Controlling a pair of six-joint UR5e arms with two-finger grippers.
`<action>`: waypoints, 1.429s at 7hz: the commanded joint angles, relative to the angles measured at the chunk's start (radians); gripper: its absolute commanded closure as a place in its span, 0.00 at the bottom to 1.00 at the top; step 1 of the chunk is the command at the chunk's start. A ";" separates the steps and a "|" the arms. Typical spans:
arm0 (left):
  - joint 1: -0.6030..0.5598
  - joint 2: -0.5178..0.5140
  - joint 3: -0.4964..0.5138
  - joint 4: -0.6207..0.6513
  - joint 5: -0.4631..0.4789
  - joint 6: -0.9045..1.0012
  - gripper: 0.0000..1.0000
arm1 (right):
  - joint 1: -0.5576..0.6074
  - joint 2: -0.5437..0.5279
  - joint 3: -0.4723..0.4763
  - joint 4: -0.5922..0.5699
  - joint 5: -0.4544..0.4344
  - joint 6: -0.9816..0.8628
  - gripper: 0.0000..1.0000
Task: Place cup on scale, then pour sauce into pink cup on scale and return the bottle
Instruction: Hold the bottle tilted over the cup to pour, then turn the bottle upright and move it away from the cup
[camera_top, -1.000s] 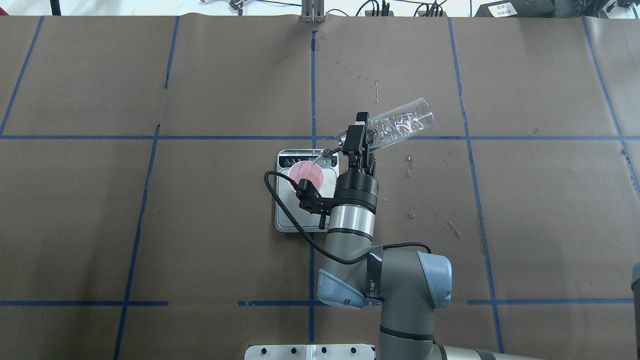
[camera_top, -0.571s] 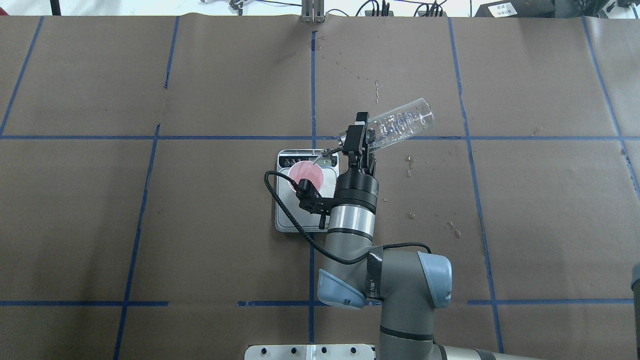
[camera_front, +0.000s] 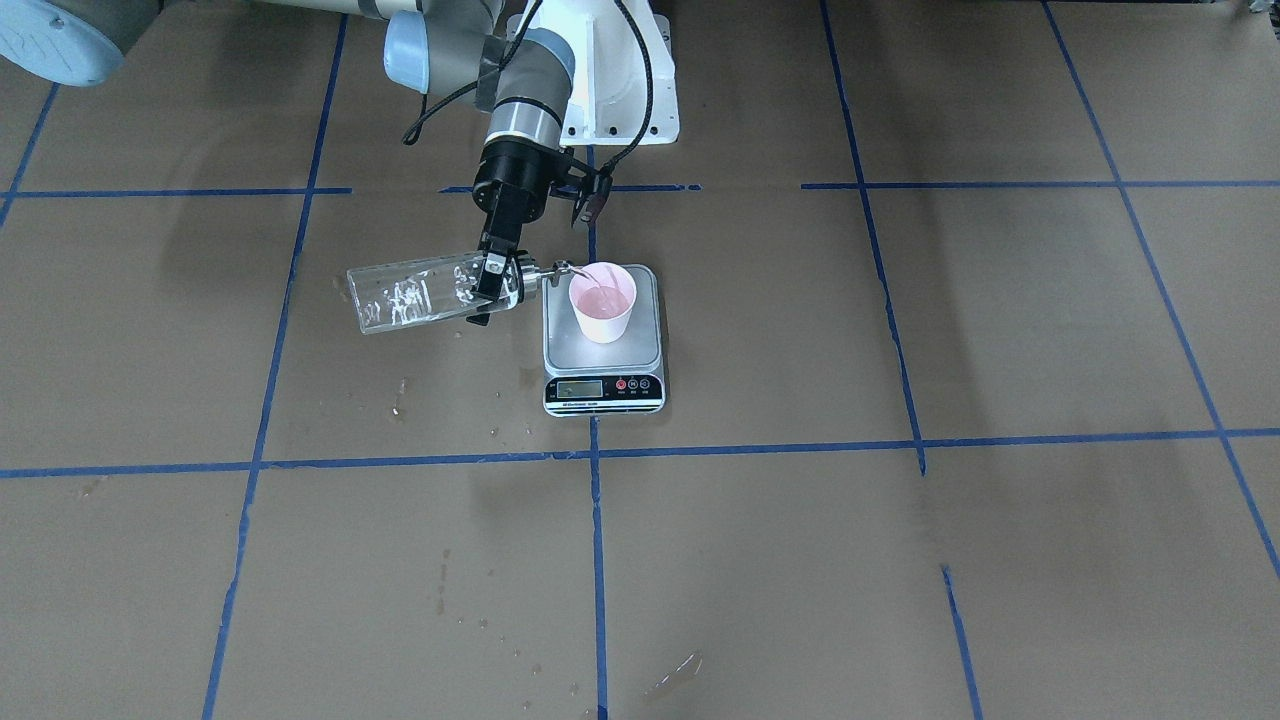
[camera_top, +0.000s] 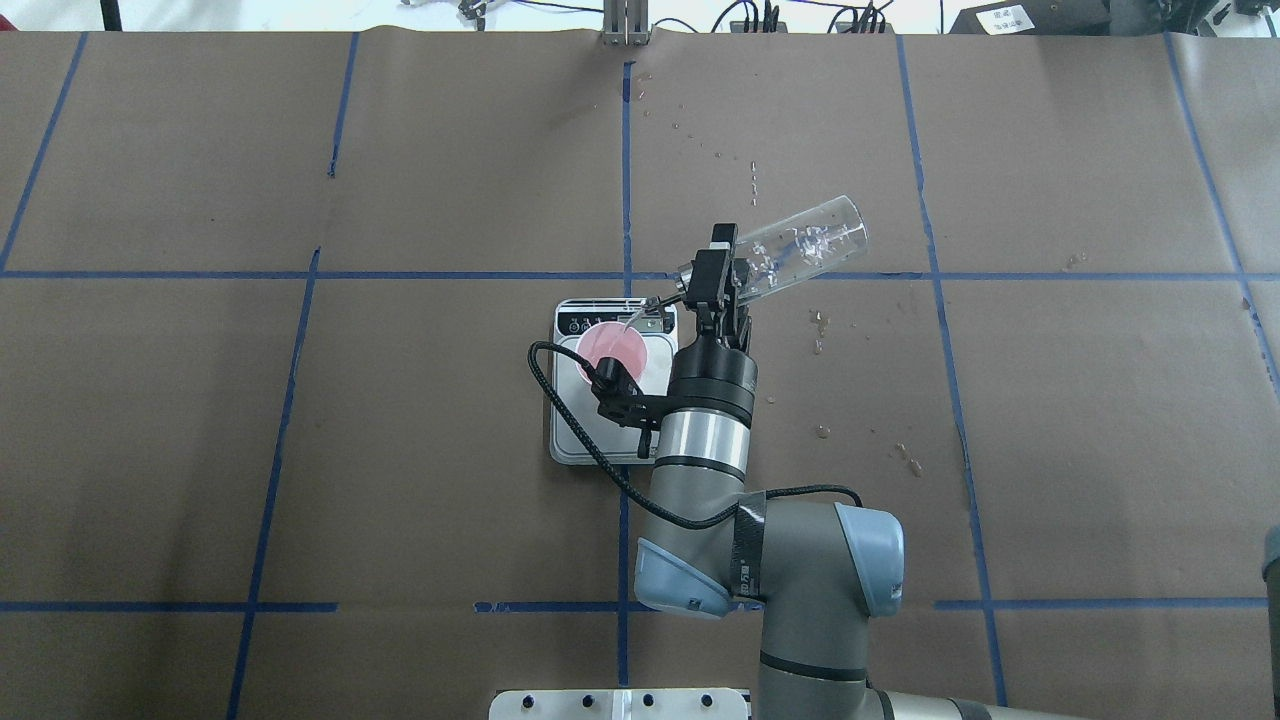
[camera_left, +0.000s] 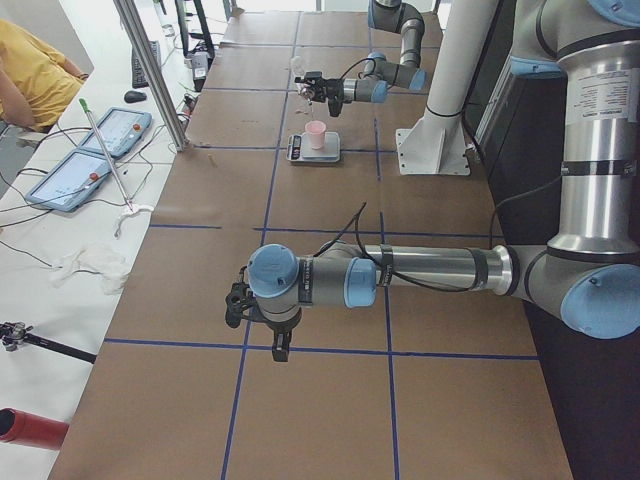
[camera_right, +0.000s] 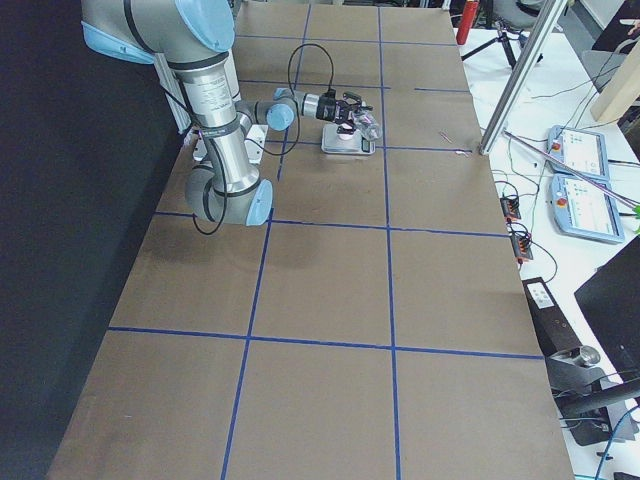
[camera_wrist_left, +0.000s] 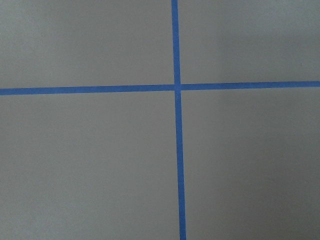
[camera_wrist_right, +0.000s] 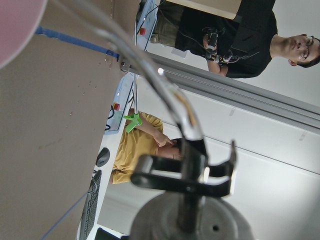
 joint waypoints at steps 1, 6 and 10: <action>0.000 0.005 -0.001 -0.001 -0.001 0.000 0.00 | 0.000 0.000 0.003 0.008 0.000 0.014 1.00; 0.000 0.005 -0.009 -0.001 -0.001 0.000 0.00 | -0.006 -0.040 0.011 0.420 0.092 0.108 1.00; 0.000 0.005 -0.009 -0.003 -0.001 0.000 0.00 | 0.005 -0.068 0.170 0.422 0.336 0.643 1.00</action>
